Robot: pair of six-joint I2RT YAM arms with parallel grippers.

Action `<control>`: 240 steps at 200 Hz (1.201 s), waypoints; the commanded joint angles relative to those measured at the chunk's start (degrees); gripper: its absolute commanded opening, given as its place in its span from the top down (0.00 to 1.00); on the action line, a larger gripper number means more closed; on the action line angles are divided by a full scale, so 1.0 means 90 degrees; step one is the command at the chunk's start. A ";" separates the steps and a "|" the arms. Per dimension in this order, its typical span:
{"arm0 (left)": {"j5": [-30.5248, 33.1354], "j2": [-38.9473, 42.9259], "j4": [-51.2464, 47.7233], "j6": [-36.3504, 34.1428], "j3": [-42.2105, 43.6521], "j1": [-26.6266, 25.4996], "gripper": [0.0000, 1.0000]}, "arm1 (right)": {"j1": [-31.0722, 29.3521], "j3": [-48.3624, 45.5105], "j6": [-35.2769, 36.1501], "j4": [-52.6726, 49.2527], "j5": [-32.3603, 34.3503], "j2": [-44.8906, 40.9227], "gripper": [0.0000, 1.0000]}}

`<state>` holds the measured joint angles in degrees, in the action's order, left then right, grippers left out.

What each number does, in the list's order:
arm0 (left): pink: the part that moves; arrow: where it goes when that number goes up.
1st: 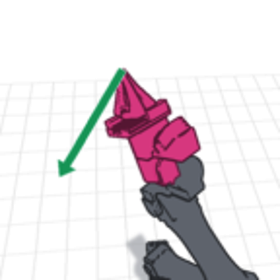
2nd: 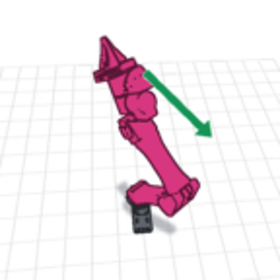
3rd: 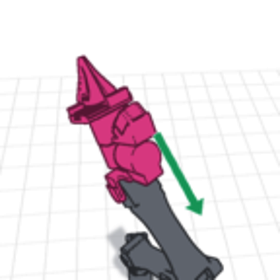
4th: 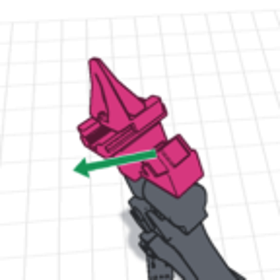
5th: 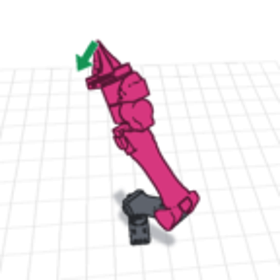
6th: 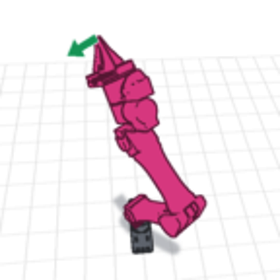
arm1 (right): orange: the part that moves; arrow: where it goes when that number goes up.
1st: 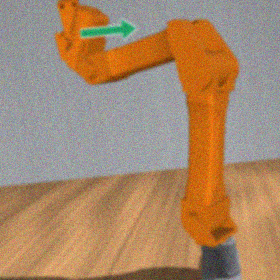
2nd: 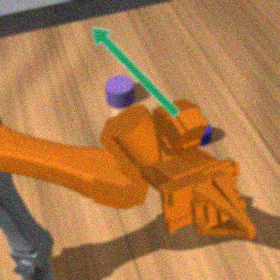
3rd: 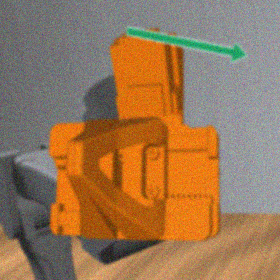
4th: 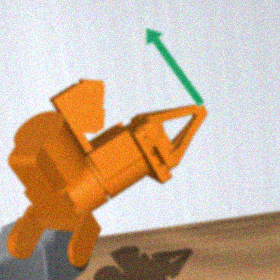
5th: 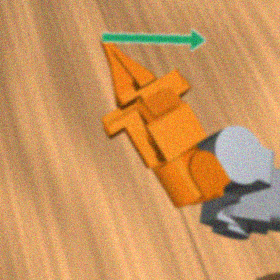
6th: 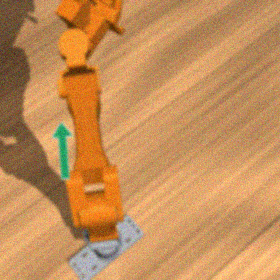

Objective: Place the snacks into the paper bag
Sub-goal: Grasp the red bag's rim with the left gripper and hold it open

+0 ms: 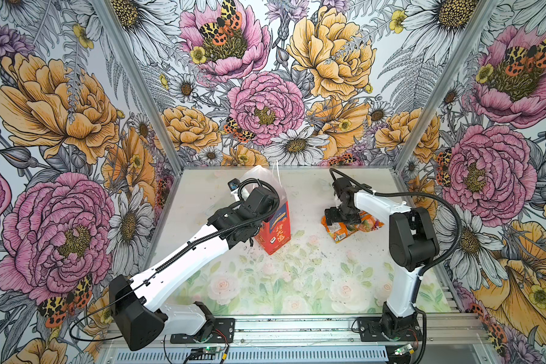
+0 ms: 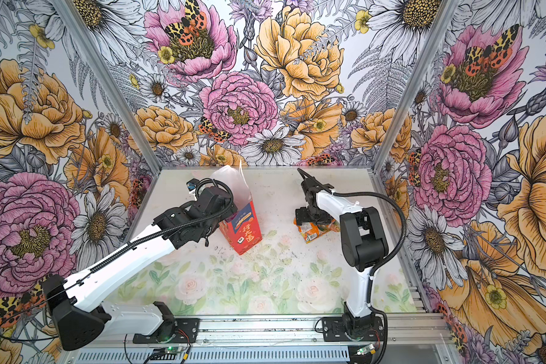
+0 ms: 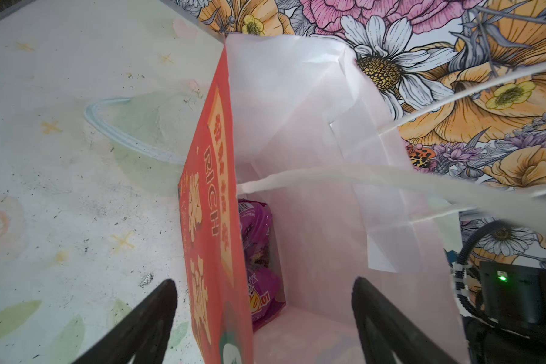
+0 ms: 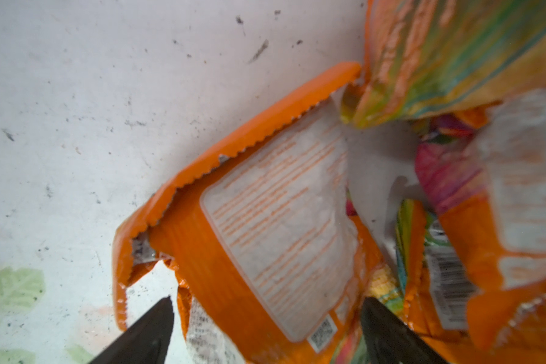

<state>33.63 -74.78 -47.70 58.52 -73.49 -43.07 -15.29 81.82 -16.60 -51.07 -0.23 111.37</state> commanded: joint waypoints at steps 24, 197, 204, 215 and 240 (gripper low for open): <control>-0.0296 0.0174 0.0210 0.0063 0.0193 0.0206 0.27 | 0.0062 -0.0116 0.0083 0.0136 -0.0054 -0.0090 0.06; -0.0752 0.0474 0.1088 -0.0795 0.0664 0.0575 1.00 | 0.0078 -0.0107 0.0098 0.0147 -0.0147 -0.0109 0.06; -0.0815 0.0492 0.1157 -0.0911 0.0678 0.0609 1.00 | 0.0072 -0.0101 0.0104 0.0142 -0.0160 -0.0119 0.06; -0.0970 0.0547 0.1403 -0.1273 0.0755 0.0636 1.00 | 0.0069 -0.0092 0.0096 0.0147 -0.0176 -0.0123 0.07; -0.1238 0.0741 0.2028 -0.1884 0.0973 0.0691 1.00 | 0.0076 -0.0087 0.0096 0.0140 -0.0247 -0.0129 0.07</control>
<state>25.50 -70.74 -38.15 49.45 -66.22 -37.67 -14.92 81.49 -16.43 -50.50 -1.15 111.37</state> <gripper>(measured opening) 0.045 0.934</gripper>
